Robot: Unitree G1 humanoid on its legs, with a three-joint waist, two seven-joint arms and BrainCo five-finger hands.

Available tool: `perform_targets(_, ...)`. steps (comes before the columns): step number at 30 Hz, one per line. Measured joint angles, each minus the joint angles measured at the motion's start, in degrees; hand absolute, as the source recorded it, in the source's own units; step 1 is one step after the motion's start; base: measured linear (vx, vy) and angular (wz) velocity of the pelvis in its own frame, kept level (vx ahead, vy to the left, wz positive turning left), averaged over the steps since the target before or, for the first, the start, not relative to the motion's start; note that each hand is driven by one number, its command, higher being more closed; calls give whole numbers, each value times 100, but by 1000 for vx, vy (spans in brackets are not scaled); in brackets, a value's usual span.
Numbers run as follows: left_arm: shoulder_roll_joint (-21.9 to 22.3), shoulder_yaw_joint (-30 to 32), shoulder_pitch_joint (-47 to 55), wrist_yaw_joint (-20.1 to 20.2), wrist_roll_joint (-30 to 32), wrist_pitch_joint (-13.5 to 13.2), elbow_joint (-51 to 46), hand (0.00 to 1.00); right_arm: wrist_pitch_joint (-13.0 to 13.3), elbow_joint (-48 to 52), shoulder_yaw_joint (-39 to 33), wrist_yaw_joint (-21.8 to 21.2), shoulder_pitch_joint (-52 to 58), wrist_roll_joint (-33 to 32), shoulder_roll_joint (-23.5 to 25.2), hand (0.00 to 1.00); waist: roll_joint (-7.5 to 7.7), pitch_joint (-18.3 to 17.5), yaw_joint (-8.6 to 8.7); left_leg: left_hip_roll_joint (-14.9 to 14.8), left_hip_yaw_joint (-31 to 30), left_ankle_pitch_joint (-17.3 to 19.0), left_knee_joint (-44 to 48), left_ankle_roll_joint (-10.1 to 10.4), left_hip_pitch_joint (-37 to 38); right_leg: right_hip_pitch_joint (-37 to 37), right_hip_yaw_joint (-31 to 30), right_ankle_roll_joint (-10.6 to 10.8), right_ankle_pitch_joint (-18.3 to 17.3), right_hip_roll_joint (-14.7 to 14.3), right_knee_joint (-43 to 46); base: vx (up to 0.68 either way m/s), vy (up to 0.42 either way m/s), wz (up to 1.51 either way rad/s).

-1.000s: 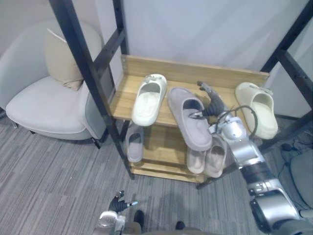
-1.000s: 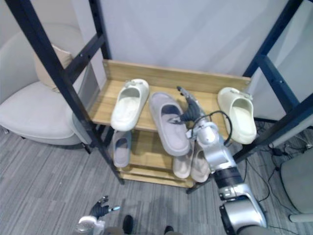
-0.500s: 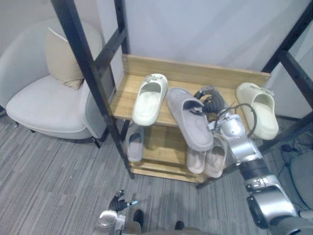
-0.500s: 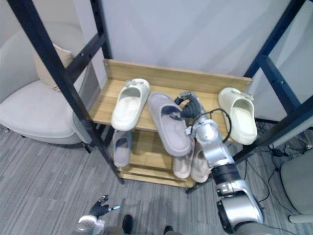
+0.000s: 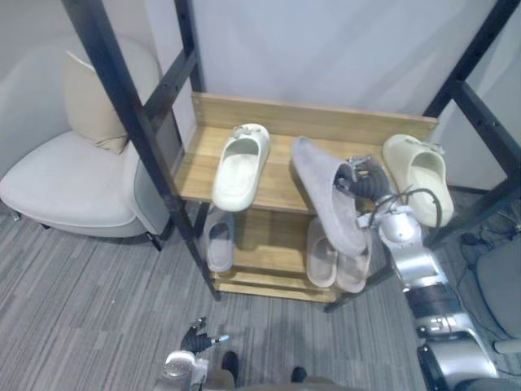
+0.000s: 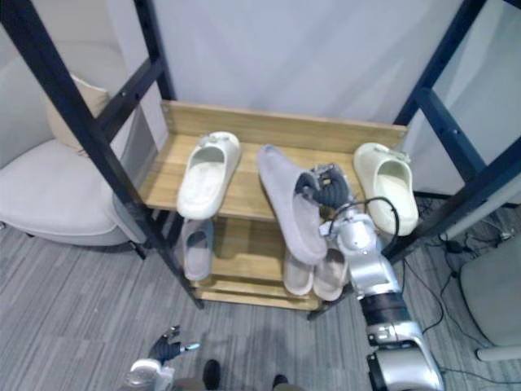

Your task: Organize the slippers on the shoe rack

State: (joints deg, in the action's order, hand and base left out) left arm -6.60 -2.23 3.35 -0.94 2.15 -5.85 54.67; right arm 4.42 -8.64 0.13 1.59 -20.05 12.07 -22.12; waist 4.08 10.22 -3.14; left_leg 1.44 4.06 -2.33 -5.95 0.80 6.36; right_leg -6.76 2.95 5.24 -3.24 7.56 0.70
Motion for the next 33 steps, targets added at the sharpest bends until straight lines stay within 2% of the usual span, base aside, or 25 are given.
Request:
perform_targets(2,5,0,1,2,5,-1,10,0,26,326,-51,73,204,-113,12,100,-17,-9,30,-1,16,1,0,1,-1,54,-33,-1,3,-3,16,-33,-10,-10)
perform_targets(8,57,0,8,10,21,-7,151,0,447,1546,-400,138,911,-450,449,100,-134,-86,121,-8,19,1,2,0,40,30,-48,-3,5,-10,38,0,0,0)
perform_targets(15,73,-24,8,14,84,-91,284,0,719,2177,-277,7,1467,-968,758,100,-210,-195,128,-22,9,1,2,1,74,5,-45,-3,4,-19,60,-29,-16,0)
perform_targets(17,73,-48,5,18,110,-123,330,0,810,2186,-66,-150,1591,-1079,814,100,-206,-230,144,-25,3,0,2,1,81,2,-41,-3,4,-21,70,0,0,0)
perform_targets(24,67,-145,-12,20,119,-147,375,0,849,2176,1014,-826,2156,-1327,839,100,-205,-241,142,0,-196,-13,4,-4,82,-104,162,32,-29,13,68,-13,-14,14)
perform_targets(30,64,-176,-32,20,120,-233,445,0,851,2099,1734,-1069,2326,-1312,739,100,-226,-252,113,39,-363,-39,4,-36,66,-139,325,52,-122,68,125,-7,-19,17)
perform_targets(33,44,-215,-61,14,123,-248,445,0,869,1813,2166,-1167,2320,-1201,514,100,-230,-211,93,103,-558,-54,107,-48,-20,-128,516,62,-237,129,321,3,-25,35)
